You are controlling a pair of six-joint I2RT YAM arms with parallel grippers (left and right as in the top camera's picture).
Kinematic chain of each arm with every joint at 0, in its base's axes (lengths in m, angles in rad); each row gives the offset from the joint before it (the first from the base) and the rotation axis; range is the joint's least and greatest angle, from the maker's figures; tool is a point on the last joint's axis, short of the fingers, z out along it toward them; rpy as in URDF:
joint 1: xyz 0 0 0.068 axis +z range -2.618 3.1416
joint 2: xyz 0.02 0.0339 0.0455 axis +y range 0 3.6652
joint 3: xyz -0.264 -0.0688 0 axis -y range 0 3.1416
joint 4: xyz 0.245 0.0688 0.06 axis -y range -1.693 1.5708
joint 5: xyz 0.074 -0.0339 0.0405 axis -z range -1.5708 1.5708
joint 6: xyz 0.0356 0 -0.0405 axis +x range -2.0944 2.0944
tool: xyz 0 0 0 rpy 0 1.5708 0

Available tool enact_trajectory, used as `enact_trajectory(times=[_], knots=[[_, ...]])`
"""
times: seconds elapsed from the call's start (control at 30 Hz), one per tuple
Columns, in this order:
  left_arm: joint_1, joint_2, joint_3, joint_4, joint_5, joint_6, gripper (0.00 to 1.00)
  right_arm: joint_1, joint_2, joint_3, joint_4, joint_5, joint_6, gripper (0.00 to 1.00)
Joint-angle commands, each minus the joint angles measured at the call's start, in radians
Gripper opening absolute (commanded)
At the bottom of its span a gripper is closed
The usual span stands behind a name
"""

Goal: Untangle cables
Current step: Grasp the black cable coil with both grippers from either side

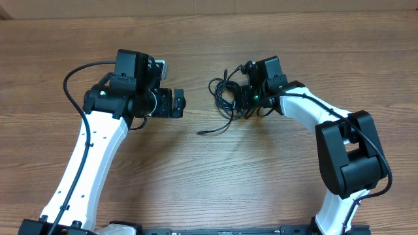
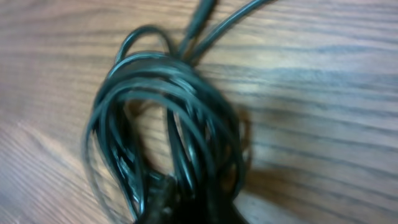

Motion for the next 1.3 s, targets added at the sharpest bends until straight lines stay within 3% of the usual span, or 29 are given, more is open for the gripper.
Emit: enact_trajectory(times=[0.0, 0.43, 0.8, 1.07, 1.17, 1.27], knots=[[-0.006, 0.000, 0.015, 0.010, -0.002, -0.010, 1.00, 0.006, 0.011, 0.022, -0.009, -0.093, 0.024, 0.04], [-0.007, 0.150, 0.015, 0.119, 0.159, -0.008, 1.00, 0.089, -0.144, 0.022, -0.236, -0.160, 0.032, 0.04], [-0.037, 0.327, 0.015, 0.220, 0.286, -0.002, 0.76, 0.096, -0.149, 0.028, -0.216, -0.318, 0.080, 0.04], [-0.064, 0.413, 0.015, 0.259, 0.319, -0.001, 0.76, 0.096, -0.149, 0.029, -0.203, -0.337, 0.080, 0.04], [-0.069, 0.430, 0.015, 0.256, 0.302, 0.007, 0.71, 0.096, -0.149, 0.029, -0.199, -0.336, 0.088, 0.04], [-0.069, 0.433, 0.015, 0.243, 0.266, 0.021, 0.59, 0.095, -0.149, 0.029, -0.194, -0.336, 0.088, 0.04]])
